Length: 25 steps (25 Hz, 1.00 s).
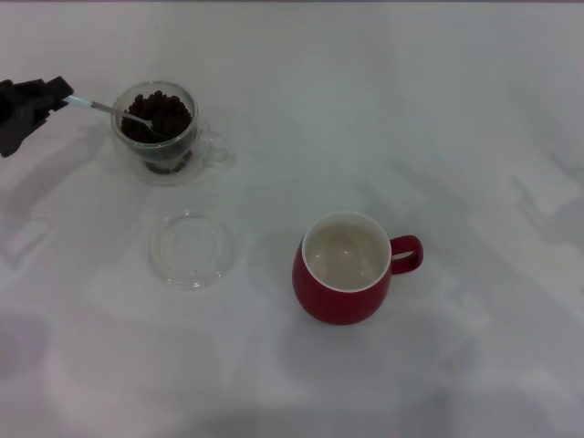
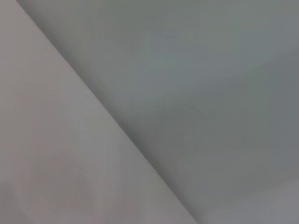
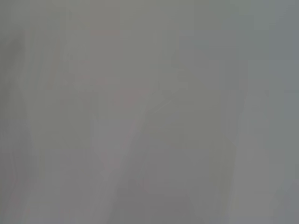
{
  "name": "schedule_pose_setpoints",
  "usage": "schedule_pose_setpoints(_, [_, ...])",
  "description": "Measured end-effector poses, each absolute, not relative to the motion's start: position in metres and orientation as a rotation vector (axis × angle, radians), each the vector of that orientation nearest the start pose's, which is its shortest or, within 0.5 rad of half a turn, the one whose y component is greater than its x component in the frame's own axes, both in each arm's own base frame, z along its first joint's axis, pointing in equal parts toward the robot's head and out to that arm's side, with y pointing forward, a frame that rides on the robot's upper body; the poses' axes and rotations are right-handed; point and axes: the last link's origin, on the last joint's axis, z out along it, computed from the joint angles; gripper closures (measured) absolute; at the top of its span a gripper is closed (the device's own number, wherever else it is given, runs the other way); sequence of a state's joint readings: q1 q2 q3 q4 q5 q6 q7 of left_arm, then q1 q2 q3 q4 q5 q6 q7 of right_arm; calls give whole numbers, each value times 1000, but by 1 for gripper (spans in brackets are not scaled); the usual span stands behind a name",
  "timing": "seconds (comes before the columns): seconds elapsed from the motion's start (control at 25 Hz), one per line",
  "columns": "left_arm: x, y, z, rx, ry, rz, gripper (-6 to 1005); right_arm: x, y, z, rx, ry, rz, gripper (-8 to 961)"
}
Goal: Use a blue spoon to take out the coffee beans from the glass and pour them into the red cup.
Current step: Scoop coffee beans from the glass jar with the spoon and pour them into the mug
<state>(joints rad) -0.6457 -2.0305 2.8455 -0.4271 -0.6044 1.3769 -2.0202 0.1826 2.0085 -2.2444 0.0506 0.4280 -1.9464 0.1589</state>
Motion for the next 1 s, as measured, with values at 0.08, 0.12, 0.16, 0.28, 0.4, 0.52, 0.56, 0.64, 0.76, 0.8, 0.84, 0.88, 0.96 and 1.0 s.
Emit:
schedule_pose_setpoints(0.08, [-334, 345, 24, 2215, 2347, 1396, 873, 339, 189, 38, -1732, 37, 920, 305])
schedule_pose_setpoints(0.12, [-335, 344, 25, 2197, 2350, 1417, 873, 339, 189, 38, -1732, 36, 921, 305])
schedule_pose_setpoints(0.16, [-336, 342, 25, 2177, 2355, 1438, 873, 339, 189, 38, -1732, 36, 921, 305])
schedule_pose_setpoints(0.28, [-338, 340, 26, 2133, 2358, 1479, 873, 339, 191, 38, -1731, 35, 921, 305])
schedule_pose_setpoints(0.4, [-339, 337, 28, 2094, 2353, 1516, 873, 338, 193, 39, -1730, 32, 921, 306])
schedule_pose_setpoints(0.52, [-342, 333, 30, 2061, 2353, 1553, 873, 338, 194, 39, -1728, 29, 922, 306])
schedule_pose_setpoints(0.56, [-342, 333, 30, 2061, 2353, 1553, 873, 338, 194, 39, -1728, 28, 923, 306])
schedule_pose_setpoints(0.64, [-343, 329, 33, 2045, 2336, 1593, 873, 337, 195, 40, -1727, 25, 925, 306])
schedule_pose_setpoints(0.76, [-342, 324, 34, 2060, 2296, 1614, 872, 336, 198, 40, -1729, 17, 930, 306])
schedule_pose_setpoints(0.8, [-341, 323, 34, 2071, 2274, 1615, 872, 335, 199, 40, -1730, 14, 933, 306])
schedule_pose_setpoints(0.84, [-339, 323, 34, 2080, 2255, 1616, 872, 334, 200, 39, -1731, 10, 935, 306])
schedule_pose_setpoints(0.88, [-337, 322, 34, 2092, 2235, 1611, 872, 333, 201, 39, -1732, 7, 938, 306])
schedule_pose_setpoints(0.96, [-332, 322, 32, 2115, 2193, 1592, 872, 332, 204, 39, -1736, -1, 944, 306])
schedule_pose_setpoints(1.0, [-330, 322, 30, 2124, 2176, 1580, 872, 331, 205, 39, -1738, -6, 946, 306])
